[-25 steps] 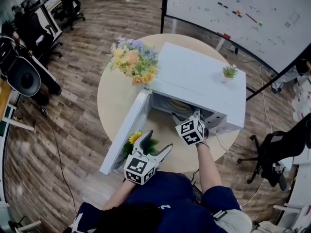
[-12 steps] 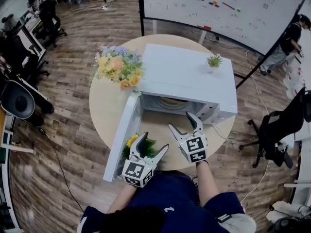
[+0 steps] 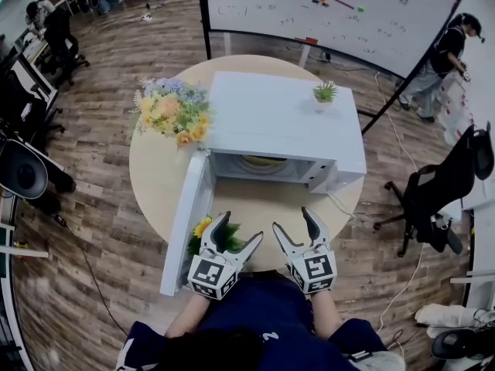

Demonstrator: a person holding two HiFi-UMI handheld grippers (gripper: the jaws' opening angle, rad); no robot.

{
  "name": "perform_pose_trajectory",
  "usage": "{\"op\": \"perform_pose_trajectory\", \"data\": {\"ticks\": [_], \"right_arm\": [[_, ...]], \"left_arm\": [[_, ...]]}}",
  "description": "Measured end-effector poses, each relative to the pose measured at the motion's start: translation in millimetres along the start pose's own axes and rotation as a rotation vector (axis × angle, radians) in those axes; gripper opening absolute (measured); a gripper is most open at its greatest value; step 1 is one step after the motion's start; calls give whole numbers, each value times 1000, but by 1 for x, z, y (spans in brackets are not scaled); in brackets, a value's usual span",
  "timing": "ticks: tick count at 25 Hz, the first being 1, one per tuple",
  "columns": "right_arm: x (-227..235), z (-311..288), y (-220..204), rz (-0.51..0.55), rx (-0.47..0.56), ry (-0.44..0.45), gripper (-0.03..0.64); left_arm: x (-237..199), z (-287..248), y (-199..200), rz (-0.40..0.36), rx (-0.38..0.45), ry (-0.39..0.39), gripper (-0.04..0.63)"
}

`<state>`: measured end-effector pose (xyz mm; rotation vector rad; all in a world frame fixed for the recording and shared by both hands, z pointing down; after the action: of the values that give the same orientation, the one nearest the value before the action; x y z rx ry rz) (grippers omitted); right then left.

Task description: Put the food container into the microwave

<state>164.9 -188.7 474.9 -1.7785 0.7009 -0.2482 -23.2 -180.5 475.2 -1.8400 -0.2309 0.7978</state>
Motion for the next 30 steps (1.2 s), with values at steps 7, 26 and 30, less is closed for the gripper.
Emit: {"op": "perform_pose_trajectory", "data": {"ticks": [7, 26, 30], "right_arm": [[-22, 19, -21, -35, -24, -8, 325], [-17, 15, 8, 116, 63, 13, 9], [-19, 11, 5, 113, 73, 28, 9]], "left_arm": [[5, -3, -6, -51, -33, -26, 390], [21, -15, 0, -65, -33, -92, 11], [19, -17, 0, -49, -36, -90, 3]]}}
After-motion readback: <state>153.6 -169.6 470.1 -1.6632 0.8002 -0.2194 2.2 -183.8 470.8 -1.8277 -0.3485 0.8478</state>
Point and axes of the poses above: the fingertips, and each gripper's own axes: z backward along the fingers, x to its right, y out of its top, the point moved 8 cm from there along z, backward along the fingers, and after that the axes turned 12 degrees about z, right-handed, at the moved point
